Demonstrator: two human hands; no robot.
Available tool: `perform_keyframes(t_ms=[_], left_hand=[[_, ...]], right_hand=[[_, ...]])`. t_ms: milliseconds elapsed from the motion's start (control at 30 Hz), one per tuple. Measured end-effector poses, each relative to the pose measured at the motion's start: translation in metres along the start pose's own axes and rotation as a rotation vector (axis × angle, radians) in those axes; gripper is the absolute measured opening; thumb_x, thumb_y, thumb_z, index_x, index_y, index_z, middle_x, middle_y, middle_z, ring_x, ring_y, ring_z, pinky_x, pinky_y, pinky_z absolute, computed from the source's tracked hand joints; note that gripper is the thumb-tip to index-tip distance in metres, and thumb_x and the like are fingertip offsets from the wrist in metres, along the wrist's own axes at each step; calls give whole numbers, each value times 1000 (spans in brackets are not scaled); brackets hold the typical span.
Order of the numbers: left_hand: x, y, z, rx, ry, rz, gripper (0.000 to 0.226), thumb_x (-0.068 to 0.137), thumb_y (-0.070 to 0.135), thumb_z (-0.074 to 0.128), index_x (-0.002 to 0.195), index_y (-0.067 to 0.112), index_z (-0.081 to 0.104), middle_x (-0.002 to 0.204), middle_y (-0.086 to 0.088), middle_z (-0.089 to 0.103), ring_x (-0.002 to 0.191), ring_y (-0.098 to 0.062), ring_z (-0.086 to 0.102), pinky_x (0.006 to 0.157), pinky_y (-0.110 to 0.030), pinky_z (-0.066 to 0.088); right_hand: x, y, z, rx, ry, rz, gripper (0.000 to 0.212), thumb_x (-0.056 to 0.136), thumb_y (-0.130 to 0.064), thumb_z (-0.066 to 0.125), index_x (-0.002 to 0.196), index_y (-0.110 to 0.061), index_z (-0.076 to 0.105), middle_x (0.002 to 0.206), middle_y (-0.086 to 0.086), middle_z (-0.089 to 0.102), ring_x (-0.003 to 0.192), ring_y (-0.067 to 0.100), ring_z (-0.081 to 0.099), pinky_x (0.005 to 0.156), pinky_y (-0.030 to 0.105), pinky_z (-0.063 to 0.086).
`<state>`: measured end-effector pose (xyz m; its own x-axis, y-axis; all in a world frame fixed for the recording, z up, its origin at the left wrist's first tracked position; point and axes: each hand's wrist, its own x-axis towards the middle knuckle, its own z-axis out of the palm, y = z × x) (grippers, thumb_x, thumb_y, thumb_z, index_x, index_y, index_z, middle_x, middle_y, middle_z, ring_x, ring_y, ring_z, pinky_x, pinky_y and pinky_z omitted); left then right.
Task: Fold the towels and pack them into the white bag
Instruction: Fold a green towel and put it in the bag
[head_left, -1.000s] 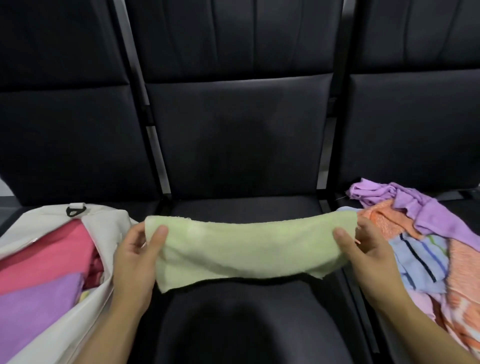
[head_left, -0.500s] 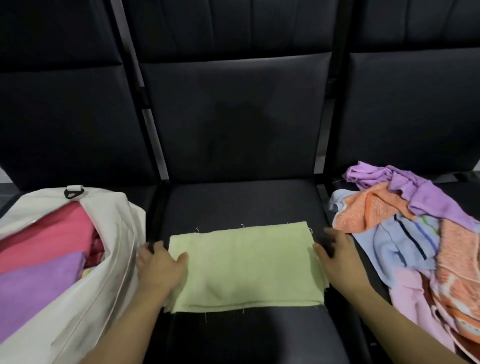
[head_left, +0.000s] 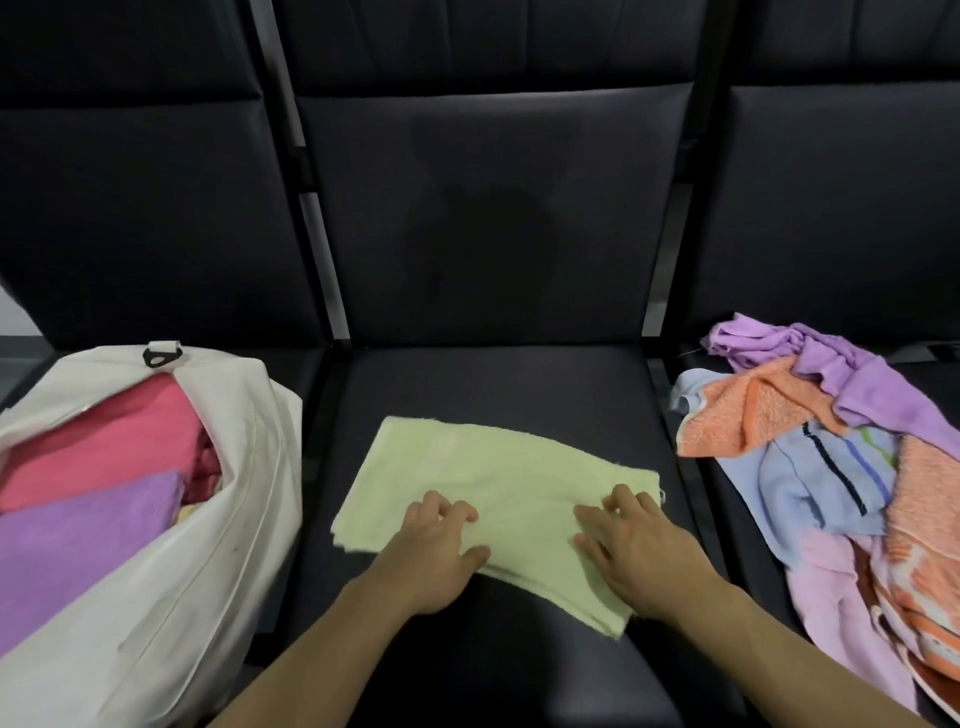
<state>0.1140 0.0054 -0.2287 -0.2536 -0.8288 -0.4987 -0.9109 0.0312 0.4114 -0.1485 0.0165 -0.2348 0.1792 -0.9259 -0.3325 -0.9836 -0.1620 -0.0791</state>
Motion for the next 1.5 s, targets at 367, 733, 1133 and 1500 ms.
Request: perform_keyframes(t_ms=[367,733,1133,1500], left_hand=[[15,-10,10,166,96,104,58,108,31,39,161,38,16,168,0,3,152,-25,7,124,-44,17],[25,7,16,-300,392,-392,62,78,63,74,112,16,53,107,2,59,100,-24,61,77,-35,46],[19,22,15,-744,226,-335,15,85,33,67,97,23,68,94,7,73,87,-15,70,85,-41,59],[-7,32,-16,-979,652,-103,64,83,40,82,135,54,47,100,36,70,129,-17,54,115,-49,37]], right_hand=[[-28,-30,6,907,-587,-8,42,96,-58,51,128,-33,64,93,-6,70,72,9,67,69,24,54],[5,-3,-2,1230,64,526,21,93,-30,69,103,-12,69,89,-1,73,69,13,67,56,22,48],[11,-24,9,1003,-21,389,46,83,-33,78,58,-17,43,42,-12,42,40,5,37,46,23,32],[-8,-17,-19,1391,417,165,11,83,-26,82,78,-18,75,150,-26,41,131,-11,45,104,17,33]])
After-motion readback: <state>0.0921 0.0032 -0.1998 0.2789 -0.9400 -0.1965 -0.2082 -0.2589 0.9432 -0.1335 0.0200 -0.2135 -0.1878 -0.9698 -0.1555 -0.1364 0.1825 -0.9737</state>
